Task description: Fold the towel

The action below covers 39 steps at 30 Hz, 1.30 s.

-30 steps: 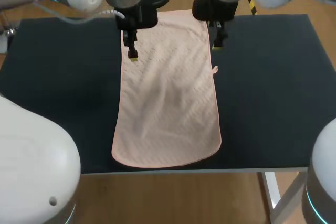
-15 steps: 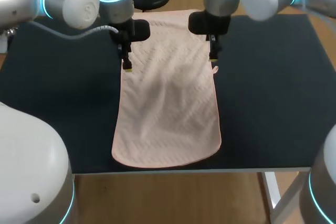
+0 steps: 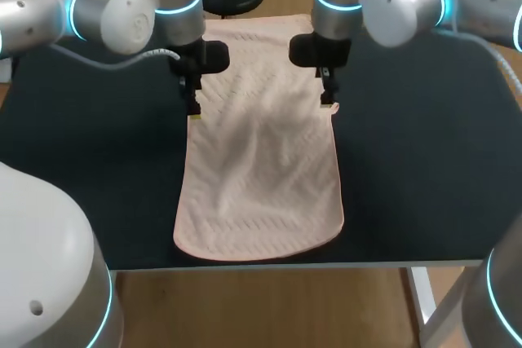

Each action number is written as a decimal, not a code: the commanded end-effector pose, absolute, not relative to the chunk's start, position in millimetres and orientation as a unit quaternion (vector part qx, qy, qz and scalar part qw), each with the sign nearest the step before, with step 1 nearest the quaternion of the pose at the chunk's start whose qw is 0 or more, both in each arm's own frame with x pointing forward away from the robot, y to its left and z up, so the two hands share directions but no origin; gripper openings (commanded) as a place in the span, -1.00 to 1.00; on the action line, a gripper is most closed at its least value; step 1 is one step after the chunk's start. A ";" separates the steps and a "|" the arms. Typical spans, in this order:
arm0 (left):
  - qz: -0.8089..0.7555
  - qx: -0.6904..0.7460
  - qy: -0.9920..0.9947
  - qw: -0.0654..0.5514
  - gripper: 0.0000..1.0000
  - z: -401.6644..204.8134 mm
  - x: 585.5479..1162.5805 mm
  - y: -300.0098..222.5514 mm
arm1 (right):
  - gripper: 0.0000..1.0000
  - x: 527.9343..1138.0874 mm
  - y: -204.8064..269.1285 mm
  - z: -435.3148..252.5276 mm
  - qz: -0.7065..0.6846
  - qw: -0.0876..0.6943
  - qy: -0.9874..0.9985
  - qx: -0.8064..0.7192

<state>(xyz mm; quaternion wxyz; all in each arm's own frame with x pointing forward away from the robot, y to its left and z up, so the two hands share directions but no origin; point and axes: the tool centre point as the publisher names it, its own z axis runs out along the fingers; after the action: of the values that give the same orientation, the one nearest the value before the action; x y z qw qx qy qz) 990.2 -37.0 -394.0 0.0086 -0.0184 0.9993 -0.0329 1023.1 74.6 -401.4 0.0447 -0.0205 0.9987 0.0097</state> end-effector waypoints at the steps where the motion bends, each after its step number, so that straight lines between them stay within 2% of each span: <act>1: -0.034 -0.017 0.999 0.004 1.00 -400.1 996.4 -37.9 | 1.00 1030.0 80.5 -412.1 0.005 0.039 0.999 -0.020; 39: -0.025 -0.012 0.999 -0.016 1.00 -427.2 996.8 -39.7 | 1.00 1031.2 73.3 -433.5 0.007 0.033 0.999 -0.008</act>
<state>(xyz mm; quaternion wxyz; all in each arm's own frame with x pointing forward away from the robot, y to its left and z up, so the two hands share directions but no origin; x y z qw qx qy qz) 994.1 -39.2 -424.5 -0.0126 -0.0133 0.9995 -0.0253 1028.2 72.7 -430.9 0.0350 -0.0073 0.9993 0.0072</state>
